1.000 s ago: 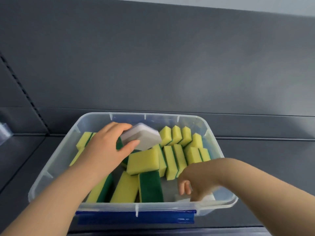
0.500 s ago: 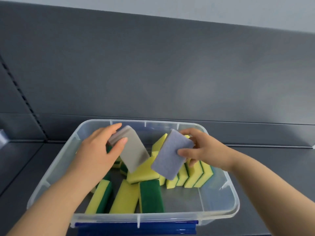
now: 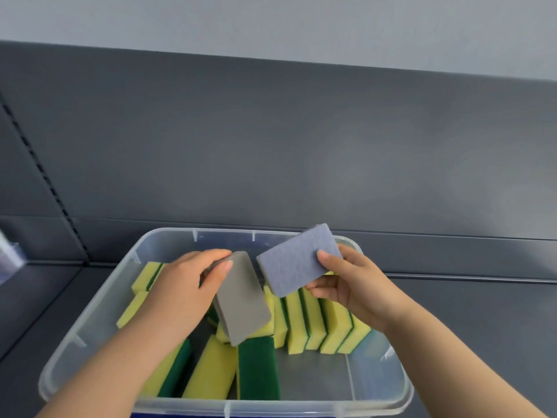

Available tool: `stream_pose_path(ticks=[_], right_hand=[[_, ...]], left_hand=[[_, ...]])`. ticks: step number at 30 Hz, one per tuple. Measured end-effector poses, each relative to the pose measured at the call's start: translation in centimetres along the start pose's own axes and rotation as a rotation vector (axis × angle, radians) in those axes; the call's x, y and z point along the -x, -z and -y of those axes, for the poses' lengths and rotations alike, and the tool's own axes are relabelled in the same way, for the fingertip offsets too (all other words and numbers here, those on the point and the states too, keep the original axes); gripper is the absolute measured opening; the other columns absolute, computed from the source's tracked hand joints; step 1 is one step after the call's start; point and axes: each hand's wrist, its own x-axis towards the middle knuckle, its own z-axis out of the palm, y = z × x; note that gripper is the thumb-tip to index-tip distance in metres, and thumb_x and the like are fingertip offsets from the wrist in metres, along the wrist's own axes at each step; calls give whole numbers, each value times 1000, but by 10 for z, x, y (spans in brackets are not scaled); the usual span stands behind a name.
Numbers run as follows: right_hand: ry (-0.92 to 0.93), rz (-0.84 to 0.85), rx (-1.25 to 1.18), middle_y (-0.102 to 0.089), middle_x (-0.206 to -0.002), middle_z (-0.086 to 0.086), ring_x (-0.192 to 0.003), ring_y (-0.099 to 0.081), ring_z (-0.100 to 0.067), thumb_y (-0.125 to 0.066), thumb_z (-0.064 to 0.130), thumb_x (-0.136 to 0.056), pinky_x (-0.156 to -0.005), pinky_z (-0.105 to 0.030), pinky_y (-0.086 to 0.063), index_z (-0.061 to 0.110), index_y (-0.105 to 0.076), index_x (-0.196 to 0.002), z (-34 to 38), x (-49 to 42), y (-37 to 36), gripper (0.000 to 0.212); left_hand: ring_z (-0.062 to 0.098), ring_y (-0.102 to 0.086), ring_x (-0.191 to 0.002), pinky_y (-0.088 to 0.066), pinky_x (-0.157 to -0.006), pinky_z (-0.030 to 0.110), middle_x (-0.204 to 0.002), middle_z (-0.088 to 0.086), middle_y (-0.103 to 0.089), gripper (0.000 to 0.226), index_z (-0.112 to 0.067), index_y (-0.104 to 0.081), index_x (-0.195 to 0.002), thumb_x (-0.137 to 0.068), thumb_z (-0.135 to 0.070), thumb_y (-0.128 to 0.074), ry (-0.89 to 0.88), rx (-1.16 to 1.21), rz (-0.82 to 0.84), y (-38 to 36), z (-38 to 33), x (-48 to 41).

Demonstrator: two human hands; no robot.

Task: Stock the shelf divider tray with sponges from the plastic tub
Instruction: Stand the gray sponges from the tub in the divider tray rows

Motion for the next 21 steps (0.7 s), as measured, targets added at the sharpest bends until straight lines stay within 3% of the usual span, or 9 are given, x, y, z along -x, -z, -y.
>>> stream_pose_path(ticks=[3, 6, 9, 11, 13, 17, 19, 21], right_hand=[[26, 21, -7, -68, -93, -11, -80, -67, -24, -67, 28, -77, -64, -25, -54, 5, -52, -116, 3, -1, -3, 47], [231, -45, 121, -67, -95, -6, -79, -68, -23, -72, 26, -71, -62, -27, -54, 17, -56, -106, 4, -1, -1, 40], [535, -172, 448, -64, -92, 5, -82, -65, -17, -77, 16, -73, -63, -23, -53, 33, -56, -95, -1, 0, -1, 35], [847, -213, 787, -57, -106, 7, -97, -57, -8, -73, 4, -72, -72, -15, -48, 28, -52, -100, -6, -2, -3, 43], [1064, -135, 1027, -46, -120, -1, -111, -46, -4, -74, 1, -69, -82, -13, -44, 21, -49, -106, -13, -3, -3, 49], [901, 65, 928, -31, -135, 4, -117, -42, -4, -70, 34, -77, -92, -17, -42, 26, -53, -102, -15, -2, -5, 32], [761, 54, 772, -33, -133, 12, -118, -43, -2, -68, 33, -79, -89, -21, -45, 29, -58, -88, -14, -4, -10, 15], [600, 8, 590, -42, -126, 21, -116, -46, -3, -69, 22, -81, -82, -26, -49, 34, -54, -83, -12, -10, -13, 19]], left_hand=[[-8, -50, -88, -33, -72, -1, -103, -19, -58, 27, -29, -62, -116, -91, -30, -54, 45, 44, -28, -5, -8, -2], [1, -51, -91, -36, -74, 14, -103, -17, -57, 27, -28, -61, -117, -92, -32, -50, 91, 23, -118, -4, -11, -4], [9, -64, -83, -51, -73, 29, -100, -15, -64, 17, -37, -60, -104, -92, -33, -49, 175, 188, -100, -6, -16, -5], [13, -69, -77, -57, -64, 35, -97, -8, -66, 17, -40, -61, -97, -93, -28, -50, 251, 484, -59, -10, -26, -7], [8, -68, -80, -58, -60, 32, -93, -11, -67, 23, -43, -61, -95, -94, -23, -49, 266, 584, -88, -12, -32, -9], [4, -64, -83, -57, -59, 27, -92, -11, -65, 24, -39, -62, -97, -94, -18, -50, 265, 572, -151, -8, -33, -11], [9, -64, -90, -58, -62, 32, -101, -3, -64, 22, -29, -63, -108, -94, -18, -50, 270, 520, -121, -5, -32, -9], [11, -63, -93, -58, -65, 35, -104, -3, -65, 24, -25, -63, -113, -94, -18, -50, 250, 461, -81, -3, -32, -8]])
